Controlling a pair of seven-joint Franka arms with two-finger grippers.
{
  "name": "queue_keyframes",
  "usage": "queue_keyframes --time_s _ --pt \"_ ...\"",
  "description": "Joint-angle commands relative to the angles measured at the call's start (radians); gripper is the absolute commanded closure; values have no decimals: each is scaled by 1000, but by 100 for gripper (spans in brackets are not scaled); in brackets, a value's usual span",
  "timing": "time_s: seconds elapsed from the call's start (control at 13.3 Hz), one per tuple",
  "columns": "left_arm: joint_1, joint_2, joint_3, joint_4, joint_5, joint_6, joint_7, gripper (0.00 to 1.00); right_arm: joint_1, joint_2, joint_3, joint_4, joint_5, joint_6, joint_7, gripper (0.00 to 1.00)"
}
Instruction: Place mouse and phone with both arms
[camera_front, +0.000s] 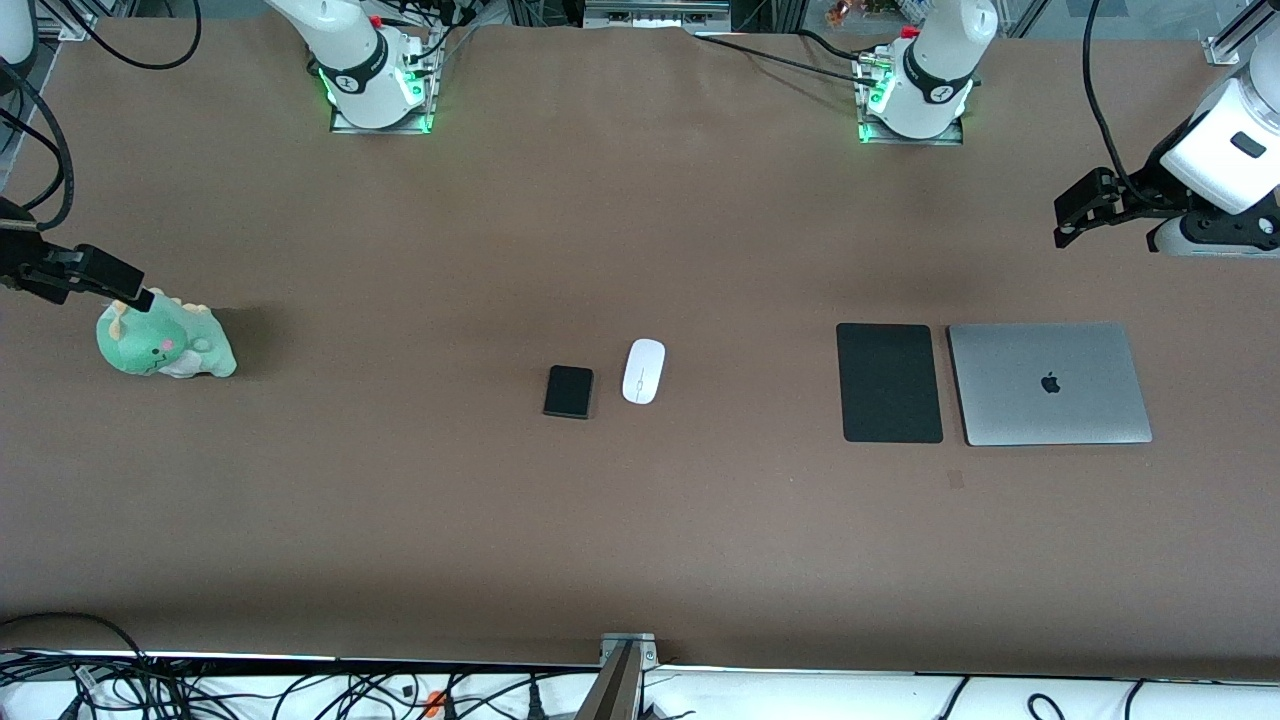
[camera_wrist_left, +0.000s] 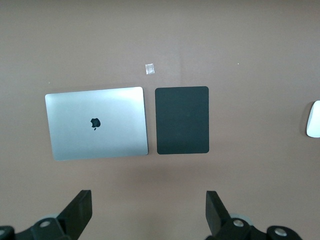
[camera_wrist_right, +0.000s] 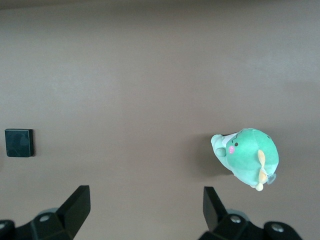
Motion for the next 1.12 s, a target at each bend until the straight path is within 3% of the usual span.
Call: queue_keyframes --time_s 0.0,0.75,1.05 --pt "2 18 -6 24 18 -27 -1 0 25 17 6 4 15 -12 1 0" --pt "-12 147 -9 30 1 -160 19 0 104 86 6 -12 15 -6 8 0" --pt "-48 275 -45 30 -125 -134 8 0 188 158 6 -12 21 54 179 0"
